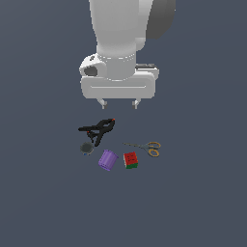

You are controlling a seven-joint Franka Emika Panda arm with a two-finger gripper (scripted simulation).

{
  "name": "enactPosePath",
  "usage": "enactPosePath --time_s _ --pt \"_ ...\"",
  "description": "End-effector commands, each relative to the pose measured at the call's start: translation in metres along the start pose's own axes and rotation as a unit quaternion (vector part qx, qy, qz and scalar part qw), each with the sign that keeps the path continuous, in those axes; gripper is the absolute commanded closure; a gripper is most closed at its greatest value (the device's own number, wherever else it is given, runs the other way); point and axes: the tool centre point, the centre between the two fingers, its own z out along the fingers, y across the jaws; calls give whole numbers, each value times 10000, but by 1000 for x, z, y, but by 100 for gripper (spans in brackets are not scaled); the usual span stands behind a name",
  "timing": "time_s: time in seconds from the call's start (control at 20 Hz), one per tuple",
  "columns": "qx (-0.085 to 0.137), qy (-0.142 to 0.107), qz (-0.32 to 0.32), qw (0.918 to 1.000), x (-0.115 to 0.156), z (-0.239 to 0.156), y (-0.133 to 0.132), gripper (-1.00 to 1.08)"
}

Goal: Pick up a designated object from a clutter of objects.

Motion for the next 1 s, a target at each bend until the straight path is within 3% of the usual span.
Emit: enactPosePath --time_s 0.0,0.6,0.95 --pt "0 0 0 10000 0 0 0 -92" --pt "7 -3 100 9999 3 -4 0 -92" --pt "-6 -21 7 10000 12 15 -3 -92"
